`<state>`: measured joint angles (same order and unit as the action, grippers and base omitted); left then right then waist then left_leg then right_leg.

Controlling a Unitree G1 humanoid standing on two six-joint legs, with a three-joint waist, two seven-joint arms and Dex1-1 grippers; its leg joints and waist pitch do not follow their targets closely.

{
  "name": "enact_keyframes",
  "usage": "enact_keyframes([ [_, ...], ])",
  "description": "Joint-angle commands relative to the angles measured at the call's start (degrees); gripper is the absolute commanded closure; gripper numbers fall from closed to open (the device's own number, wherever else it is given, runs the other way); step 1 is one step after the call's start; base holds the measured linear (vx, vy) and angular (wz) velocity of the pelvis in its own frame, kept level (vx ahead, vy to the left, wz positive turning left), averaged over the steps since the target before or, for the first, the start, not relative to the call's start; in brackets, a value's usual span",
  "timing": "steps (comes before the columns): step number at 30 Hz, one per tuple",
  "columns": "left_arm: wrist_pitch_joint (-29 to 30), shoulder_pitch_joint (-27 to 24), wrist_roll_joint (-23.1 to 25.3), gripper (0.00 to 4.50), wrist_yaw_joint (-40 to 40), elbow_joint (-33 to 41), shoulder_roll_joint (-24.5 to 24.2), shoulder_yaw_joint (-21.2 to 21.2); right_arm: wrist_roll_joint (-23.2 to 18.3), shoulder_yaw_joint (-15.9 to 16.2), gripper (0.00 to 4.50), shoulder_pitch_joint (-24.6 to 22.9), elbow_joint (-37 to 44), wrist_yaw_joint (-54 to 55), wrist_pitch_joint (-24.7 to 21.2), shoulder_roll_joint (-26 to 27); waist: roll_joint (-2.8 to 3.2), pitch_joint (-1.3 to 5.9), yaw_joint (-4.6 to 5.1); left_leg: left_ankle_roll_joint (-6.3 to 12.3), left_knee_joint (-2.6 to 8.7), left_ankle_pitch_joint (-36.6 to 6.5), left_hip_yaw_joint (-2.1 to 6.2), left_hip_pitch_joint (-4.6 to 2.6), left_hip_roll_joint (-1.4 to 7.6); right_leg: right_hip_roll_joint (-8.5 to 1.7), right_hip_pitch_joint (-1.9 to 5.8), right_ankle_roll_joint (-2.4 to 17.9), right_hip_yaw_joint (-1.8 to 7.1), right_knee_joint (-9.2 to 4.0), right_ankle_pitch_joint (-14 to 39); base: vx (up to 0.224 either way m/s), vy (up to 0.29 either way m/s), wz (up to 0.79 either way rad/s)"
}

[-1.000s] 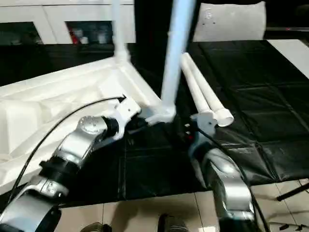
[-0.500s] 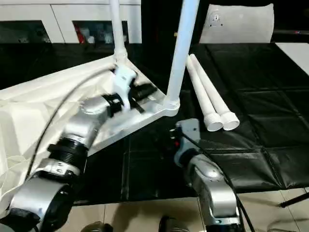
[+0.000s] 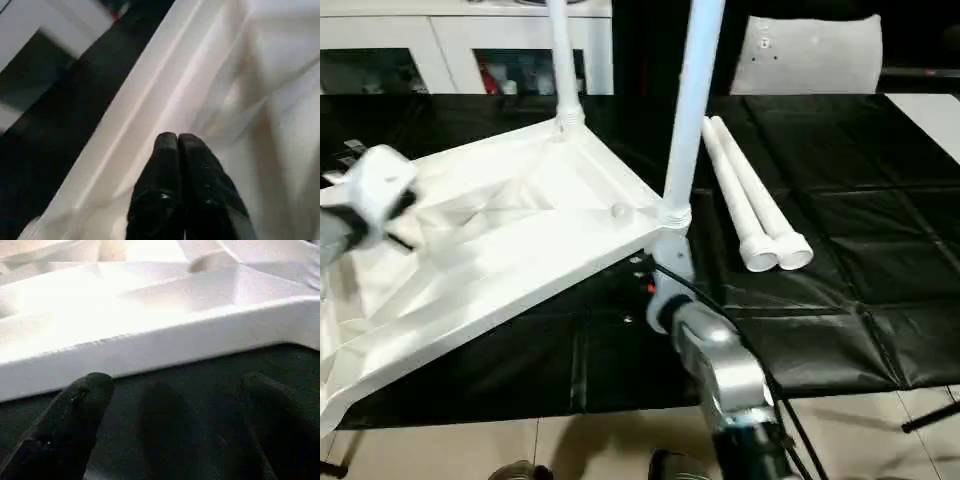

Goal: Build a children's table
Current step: Rotate table base

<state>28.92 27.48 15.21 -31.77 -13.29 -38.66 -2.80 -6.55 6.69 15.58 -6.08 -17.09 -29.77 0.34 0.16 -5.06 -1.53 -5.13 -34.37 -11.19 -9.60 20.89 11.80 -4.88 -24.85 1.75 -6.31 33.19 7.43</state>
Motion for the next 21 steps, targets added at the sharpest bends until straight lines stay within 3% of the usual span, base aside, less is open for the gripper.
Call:
enact_keyframes([
  [1, 3.4, -2.9, 1.7, 4.45, -1.8, 1.7, -2.8, 2.8, -0.2, -1.1, 0.00, 2.2, -3.1, 1.1, 0.9, 0.6, 1.43, 4.60, 0.33, 0.62, 4.34, -11.8, 0.35, -0.63, 0.91, -2.80, 3.89, 9.3, 3.07, -3.03, 17.4, 0.000, 0.000, 0.00],
  [3, 4.8, -4.7, 2.9, 4.45, -3.1, 2.4, -4.1, 4.4, -0.1, -1.6, 0.00, 3.8, -5.3, 1.5, 1.9, 1.0, 1.46, 4.44, 0.40, 0.20, 4.45, -12.6, 0.26, -0.78, 0.86, -2.75, 3.71, 9.3, 3.21, -3.27, 18.2, 0.000, 0.000, 0.00],
  [4, 6.3, -5.7, 2.5, 4.45, -5.0, 3.2, -3.7, 5.0, -0.1, -2.0, 0.00, 5.0, -7.4, 1.6, 2.6, 1.3, 1.67, 4.55, 0.09, 0.06, 4.30, -12.8, 0.09, -1.34, 0.90, -2.74, 3.31, 9.4, 3.33, -3.45, 17.8, 0.000, 0.000, 0.00],
  [7, 9.1, -6.9, 0.2, 4.45, -8.1, 4.7, -2.5, 6.0, -0.4, -2.7, 0.00, 6.8, -10.7, 1.8, 3.6, 1.8, 1.94, 4.62, -0.16, -0.35, 4.37, -12.9, 0.18, -1.14, 0.91, -2.82, 3.55, 10.3, 3.33, -3.22, 16.5, 0.000, 0.000, 0.00],
  [9, 12.4, -7.7, -2.2, 4.45, -10.4, 6.3, -1.3, 6.8, -0.4, -2.8, 0.00, 8.5, -13.5, 2.1, 4.7, 2.0, 1.64, 4.73, -0.02, -0.62, 4.44, -13.7, 0.30, -0.80, 0.82, -2.97, 4.06, 10.6, 3.22, -3.21, 16.9, 0.000, 0.000, 0.00],
  [11, 13.4, -8.1, -3.7, 4.45, -11.4, 6.9, -0.8, 7.4, -0.5, -3.0, 0.00, 9.7, -15.4, 2.0, 5.6, 2.3, 1.51, 4.61, 0.18, -0.58, 4.45, -14.3, 0.29, -0.70, 0.79, -2.86, 4.08, 10.4, 3.18, -3.25, 17.9, 0.000, 0.000, 0.00],
  [14, 15.3, -9.0, -9.2, 4.45, -16.5, 9.9, 1.7, 7.5, -0.4, -3.4, 0.00, 12.3, -19.8, 1.7, 7.5, 2.7, 1.30, 4.32, 0.40, -0.13, 4.23, -17.2, 0.29, -1.34, 0.42, -3.00, 3.79, 8.1, 2.81, -4.48, 26.0, 0.000, 0.000, 0.00],
  [17, 18.0, -9.4, -13.5, 4.45, -21.8, 13.5, 1.8, 8.2, -0.3, -3.4, 0.00, 13.1, -21.4, 1.2, 8.3, 2.7, 1.45, 4.16, 0.57, -0.12, 4.25, -19.3, 0.40, -1.96, 0.57, -2.95, 3.51, 6.9, 2.46, -5.16, 29.5, 0.000, 0.000, 0.00],
  [19, 19.4, -9.9, -17.1, 4.45, -26.9, 16.3, 0.9, 9.4, -0.3, -3.4, 0.00, 13.7, -22.6, 0.8, 8.8, 2.8, 1.02, 4.67, 1.13, 0.05, 4.32, -18.0, 0.59, -1.47, 0.58, -2.90, 3.99, 7.4, 2.50, -4.57, 27.1, 0.000, 0.000, 0.00],
  [20, 19.8, -10.0, -18.2, 4.45, -28.1, 17.0, 0.8, 9.6, -0.3, -3.4, 0.00, 13.9, -23.0, 0.9, 9.0, 2.8, 1.15, 4.66, 1.24, 0.08, 4.32, -17.6, 0.67, -1.35, 0.55, -2.94, 4.06, 7.7, 2.53, -4.32, 26.4, 0.000, 0.000, 0.00],
  [21, 19.9, -10.2, -19.2, 4.45, -29.0, 17.7, 0.9, 9.7, -0.3, -3.4, 0.00, 14.2, -23.6, 0.9, 9.4, 2.9, 0.86, 4.70, 1.51, 0.20, 4.32, -17.3, 0.64, -1.13, 0.54, -2.89, 4.17, 7.9, 2.53, -4.23, 26.1, 0.000, 0.000, 0.00],
])
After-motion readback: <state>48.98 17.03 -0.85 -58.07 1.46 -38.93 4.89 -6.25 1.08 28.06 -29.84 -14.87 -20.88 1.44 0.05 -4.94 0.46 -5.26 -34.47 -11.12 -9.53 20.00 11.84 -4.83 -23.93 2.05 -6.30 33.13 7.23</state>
